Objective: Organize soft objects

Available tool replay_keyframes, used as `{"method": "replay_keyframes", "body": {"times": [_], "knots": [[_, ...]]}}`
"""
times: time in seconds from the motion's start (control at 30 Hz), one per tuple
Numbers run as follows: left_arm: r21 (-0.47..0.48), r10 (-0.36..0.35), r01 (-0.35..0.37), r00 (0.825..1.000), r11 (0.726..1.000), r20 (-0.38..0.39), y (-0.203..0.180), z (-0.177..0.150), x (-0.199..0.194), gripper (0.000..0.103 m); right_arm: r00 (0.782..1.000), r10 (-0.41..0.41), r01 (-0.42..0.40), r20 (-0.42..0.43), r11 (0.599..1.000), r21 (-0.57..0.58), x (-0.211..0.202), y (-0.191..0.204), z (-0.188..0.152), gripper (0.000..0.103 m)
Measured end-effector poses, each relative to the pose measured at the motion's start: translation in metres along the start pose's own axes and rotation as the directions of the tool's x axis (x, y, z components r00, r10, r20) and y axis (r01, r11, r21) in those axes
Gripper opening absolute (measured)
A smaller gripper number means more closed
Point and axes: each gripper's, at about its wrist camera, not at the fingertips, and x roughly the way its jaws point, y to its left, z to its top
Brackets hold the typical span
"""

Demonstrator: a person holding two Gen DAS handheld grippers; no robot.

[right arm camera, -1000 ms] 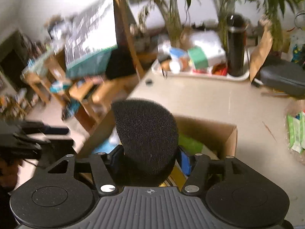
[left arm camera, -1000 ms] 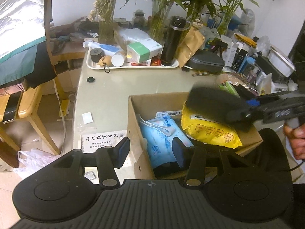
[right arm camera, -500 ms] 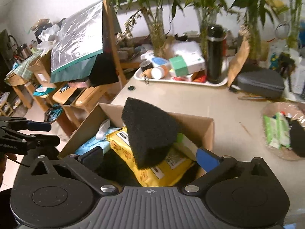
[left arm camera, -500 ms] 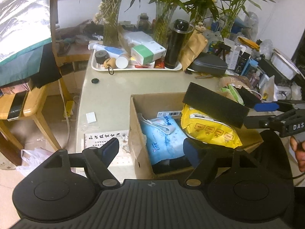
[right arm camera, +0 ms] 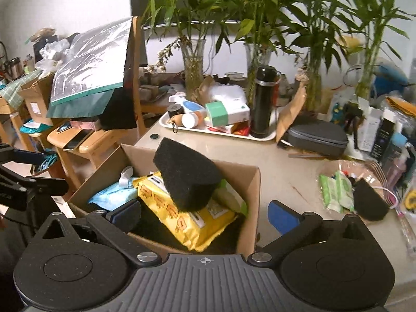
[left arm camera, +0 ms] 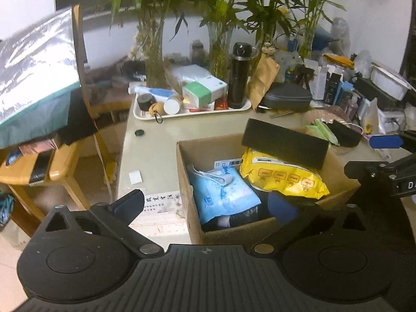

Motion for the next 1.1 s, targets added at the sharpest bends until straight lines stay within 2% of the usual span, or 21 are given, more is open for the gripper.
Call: {"method": "replay_keyframes", "body": {"times": [0.2,0.4,0.47,0.57,0.63,0.77,1.1], "knots": [[-0.034,-0.006,0.006,1.0,0.999,0.013,-0.005,-0.01,-0.009,0.103,0.998,-0.048,0.05,-0.048,0.998,0.03,0.0,0.007,-0.015,0.103],[-0.012,0.026,-0.026,1.0,1.0,-0.012,-0.011,-0.018,-0.016,0.103,0.988,-0.136,0.142,-0.076,0.987,0.072,-0.006,0.017,-0.033,0.103],[0.009,0.028,-0.028,0.999,1.0,-0.039,-0.015,-0.019,-0.016,0.103,0.981,-0.154,0.166,-0.12,0.981,0.1,-0.004,0.017,-0.035,0.103],[0.009,0.019,-0.019,0.998,1.0,-0.053,-0.017,-0.023,-0.019,0.103,0.971,-0.128,0.155,-0.199,0.98,0.124,0.001,0.016,-0.036,0.103],[-0.002,0.011,-0.011,0.997,1.0,-0.076,-0.017,-0.024,-0.018,0.103,0.967,-0.125,0.152,-0.222,0.982,0.11,0.002,0.02,-0.037,0.103],[-0.025,-0.004,0.001,0.994,1.0,-0.113,-0.017,-0.027,-0.015,0.103,0.957,-0.153,0.171,-0.246,0.984,0.055,0.002,0.029,-0.039,0.103],[-0.015,0.021,-0.023,0.988,1.0,-0.151,-0.02,-0.028,-0.011,0.103,0.95,-0.149,0.171,-0.273,0.984,0.058,0.005,0.029,-0.04,0.103]]}}
